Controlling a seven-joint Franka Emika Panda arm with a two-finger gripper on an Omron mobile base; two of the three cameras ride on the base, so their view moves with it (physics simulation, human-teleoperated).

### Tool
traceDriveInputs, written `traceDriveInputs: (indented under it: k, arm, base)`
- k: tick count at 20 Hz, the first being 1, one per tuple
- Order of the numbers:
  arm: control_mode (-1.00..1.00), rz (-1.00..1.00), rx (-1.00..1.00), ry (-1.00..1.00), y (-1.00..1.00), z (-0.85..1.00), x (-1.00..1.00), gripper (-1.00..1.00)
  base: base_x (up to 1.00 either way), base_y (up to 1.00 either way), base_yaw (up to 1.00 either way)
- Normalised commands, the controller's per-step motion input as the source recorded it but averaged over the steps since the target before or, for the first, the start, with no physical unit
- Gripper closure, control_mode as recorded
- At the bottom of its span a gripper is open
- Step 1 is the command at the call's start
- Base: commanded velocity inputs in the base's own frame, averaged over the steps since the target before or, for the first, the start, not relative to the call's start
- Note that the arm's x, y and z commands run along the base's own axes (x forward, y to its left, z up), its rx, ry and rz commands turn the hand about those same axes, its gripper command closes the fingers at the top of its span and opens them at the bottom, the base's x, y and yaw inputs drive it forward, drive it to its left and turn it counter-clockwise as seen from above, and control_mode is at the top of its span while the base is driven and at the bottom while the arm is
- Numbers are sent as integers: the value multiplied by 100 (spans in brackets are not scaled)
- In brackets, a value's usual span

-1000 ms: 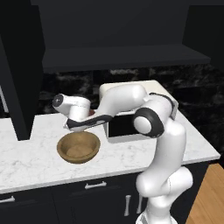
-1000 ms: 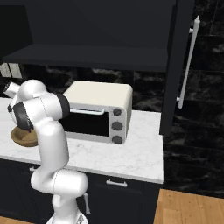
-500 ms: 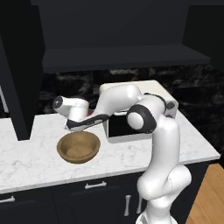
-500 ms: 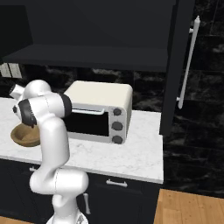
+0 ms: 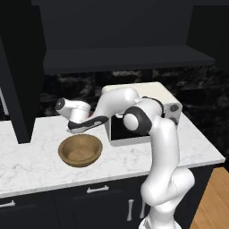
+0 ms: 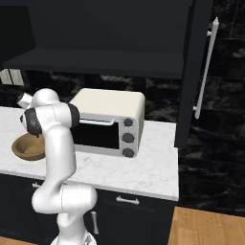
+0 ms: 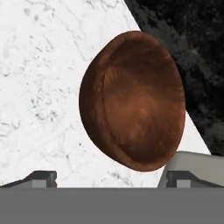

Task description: Pick up the bowls on the counter and stack them on top of one another in the open cabinet. Place the smaller bowl on top of the larger bowl.

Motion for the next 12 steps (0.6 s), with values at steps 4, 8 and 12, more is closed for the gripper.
traceDriveInputs:
  k: [4,8,12]
  arm:
    - [-100,0,-1,6,0,-28,24,100]
    - [-100,0,-2,1,0,-26,33,100]
    - [-100,0,-3,0,-4,-27,33,100]
  base:
    - [0,0,0]
    - [0,0,0]
    - [0,0,0]
